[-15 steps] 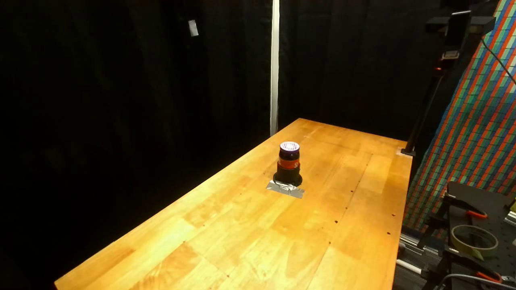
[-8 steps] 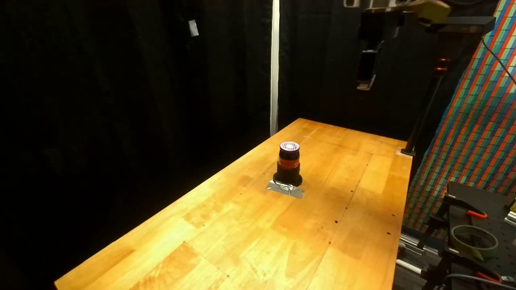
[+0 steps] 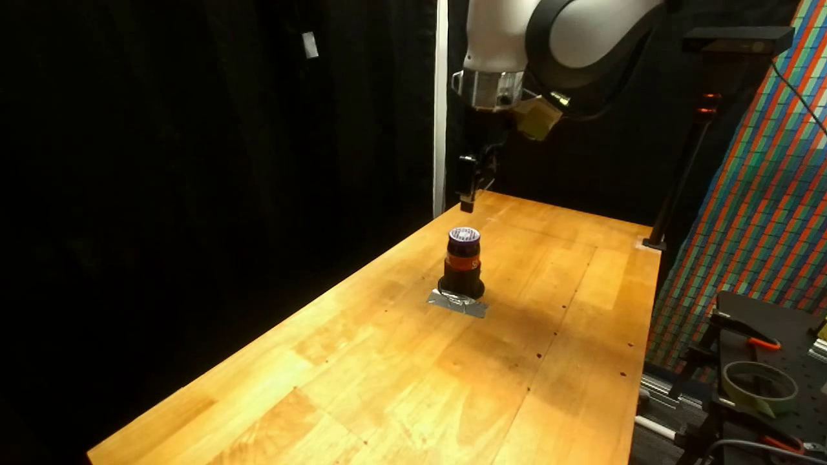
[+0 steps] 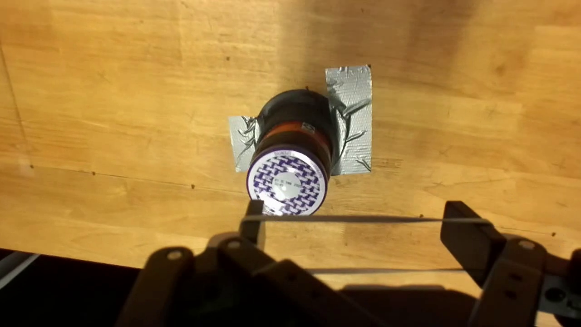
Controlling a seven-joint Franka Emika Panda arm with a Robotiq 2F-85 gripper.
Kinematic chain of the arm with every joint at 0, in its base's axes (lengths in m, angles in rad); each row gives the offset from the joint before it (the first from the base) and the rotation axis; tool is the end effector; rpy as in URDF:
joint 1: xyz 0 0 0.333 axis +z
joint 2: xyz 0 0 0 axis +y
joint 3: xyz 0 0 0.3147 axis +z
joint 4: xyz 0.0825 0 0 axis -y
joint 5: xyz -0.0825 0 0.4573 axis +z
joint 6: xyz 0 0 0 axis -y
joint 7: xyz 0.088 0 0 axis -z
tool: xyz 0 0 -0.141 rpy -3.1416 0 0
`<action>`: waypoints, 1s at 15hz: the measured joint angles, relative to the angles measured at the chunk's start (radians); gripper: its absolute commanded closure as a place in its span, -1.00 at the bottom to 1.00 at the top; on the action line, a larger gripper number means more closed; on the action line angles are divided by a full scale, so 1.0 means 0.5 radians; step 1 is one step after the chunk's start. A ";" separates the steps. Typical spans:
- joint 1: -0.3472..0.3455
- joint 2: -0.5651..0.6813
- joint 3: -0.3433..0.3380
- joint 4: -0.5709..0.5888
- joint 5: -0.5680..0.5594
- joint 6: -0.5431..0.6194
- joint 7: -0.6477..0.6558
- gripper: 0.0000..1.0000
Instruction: Put the elastic around the bottle
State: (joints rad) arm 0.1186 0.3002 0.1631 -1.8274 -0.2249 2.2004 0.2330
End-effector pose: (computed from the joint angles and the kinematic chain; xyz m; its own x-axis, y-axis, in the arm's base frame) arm 0.6798 0.1783 0.3067 0.9803 0.1698 0.1012 0.1571 -0.9799 0.1227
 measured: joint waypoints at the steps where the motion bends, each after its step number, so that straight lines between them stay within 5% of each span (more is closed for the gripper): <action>1: 0.011 0.088 -0.029 0.065 0.000 0.019 0.000 -1.00; 15: 0.040 0.642 -0.228 0.447 0.194 0.116 0.020 -1.00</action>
State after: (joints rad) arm 0.1387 0.6212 0.0490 -1.6039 -0.1281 2.2582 0.2431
